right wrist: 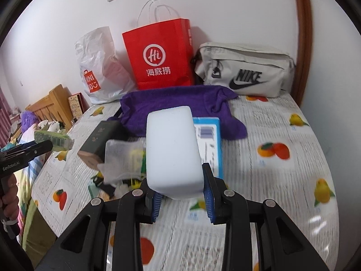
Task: Organize soft objects
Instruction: 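Carry the sponge and wipes pack over the purple towel with both grippers, then open both grippers to drop the sponge and wipes pack onto the towel, then lower the right gripper onto the green snack packet and close on it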
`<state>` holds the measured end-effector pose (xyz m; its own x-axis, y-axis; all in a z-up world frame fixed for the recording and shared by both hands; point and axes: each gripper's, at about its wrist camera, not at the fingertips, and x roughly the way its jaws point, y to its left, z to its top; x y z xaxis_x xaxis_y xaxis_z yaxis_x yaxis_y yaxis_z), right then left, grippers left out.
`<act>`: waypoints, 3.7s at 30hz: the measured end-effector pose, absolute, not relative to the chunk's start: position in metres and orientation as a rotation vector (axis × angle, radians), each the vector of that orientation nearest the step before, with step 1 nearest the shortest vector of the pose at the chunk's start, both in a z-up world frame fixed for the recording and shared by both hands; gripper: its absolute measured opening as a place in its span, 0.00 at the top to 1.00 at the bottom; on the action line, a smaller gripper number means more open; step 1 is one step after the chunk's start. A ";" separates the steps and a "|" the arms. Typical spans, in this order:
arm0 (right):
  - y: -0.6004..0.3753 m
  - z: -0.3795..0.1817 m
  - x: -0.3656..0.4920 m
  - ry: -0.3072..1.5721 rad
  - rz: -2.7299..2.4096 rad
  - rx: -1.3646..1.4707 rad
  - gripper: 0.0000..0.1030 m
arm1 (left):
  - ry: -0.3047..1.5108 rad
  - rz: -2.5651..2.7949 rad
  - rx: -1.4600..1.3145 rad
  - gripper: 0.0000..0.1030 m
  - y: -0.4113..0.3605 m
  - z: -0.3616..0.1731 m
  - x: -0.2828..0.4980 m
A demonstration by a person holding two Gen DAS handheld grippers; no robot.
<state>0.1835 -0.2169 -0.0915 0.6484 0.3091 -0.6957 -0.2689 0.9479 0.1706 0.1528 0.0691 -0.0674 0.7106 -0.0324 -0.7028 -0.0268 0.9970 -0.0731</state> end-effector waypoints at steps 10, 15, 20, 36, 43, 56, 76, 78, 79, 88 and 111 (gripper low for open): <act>-0.204 -0.091 0.264 0.823 0.352 0.021 0.69 | 0.783 0.016 -0.069 0.45 0.072 -0.067 0.218; -0.200 -0.092 0.300 0.821 0.350 0.015 0.69 | 0.795 0.028 -0.065 0.45 0.074 -0.073 0.252; -0.198 -0.098 0.334 0.830 0.346 0.008 0.69 | 0.809 0.031 -0.073 0.45 0.076 -0.081 0.281; -0.203 -0.144 0.410 0.930 0.362 0.002 0.69 | 0.884 0.037 -0.091 0.45 0.077 -0.119 0.376; -0.199 -0.161 0.427 0.972 0.376 -0.026 0.69 | 0.898 0.052 -0.077 0.45 0.074 -0.135 0.413; -0.197 -0.184 0.445 1.063 0.377 -0.052 0.68 | 0.950 0.095 -0.099 0.44 0.080 -0.152 0.453; -0.196 -0.169 0.427 1.017 0.360 -0.070 0.37 | 0.989 0.078 -0.075 0.25 0.072 -0.143 0.437; -0.197 -0.161 0.420 1.005 0.360 -0.060 0.37 | 0.981 0.081 -0.077 0.25 0.073 -0.137 0.428; -0.198 -0.157 0.417 0.999 0.360 -0.057 0.37 | 0.977 0.081 -0.078 0.25 0.073 -0.134 0.424; -0.193 -0.126 0.373 0.946 0.342 -0.050 0.35 | 0.915 0.069 -0.075 0.25 0.074 -0.104 0.366; -0.134 -0.150 0.257 0.981 0.443 -0.068 0.59 | 0.950 0.069 -0.150 0.25 0.110 -0.119 0.218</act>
<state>0.2565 -0.1342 -0.1496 0.4750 0.3318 -0.8150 -0.3921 0.9090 0.1416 0.2184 0.1099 -0.1191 0.5801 -0.0073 -0.8145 -0.1249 0.9873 -0.0978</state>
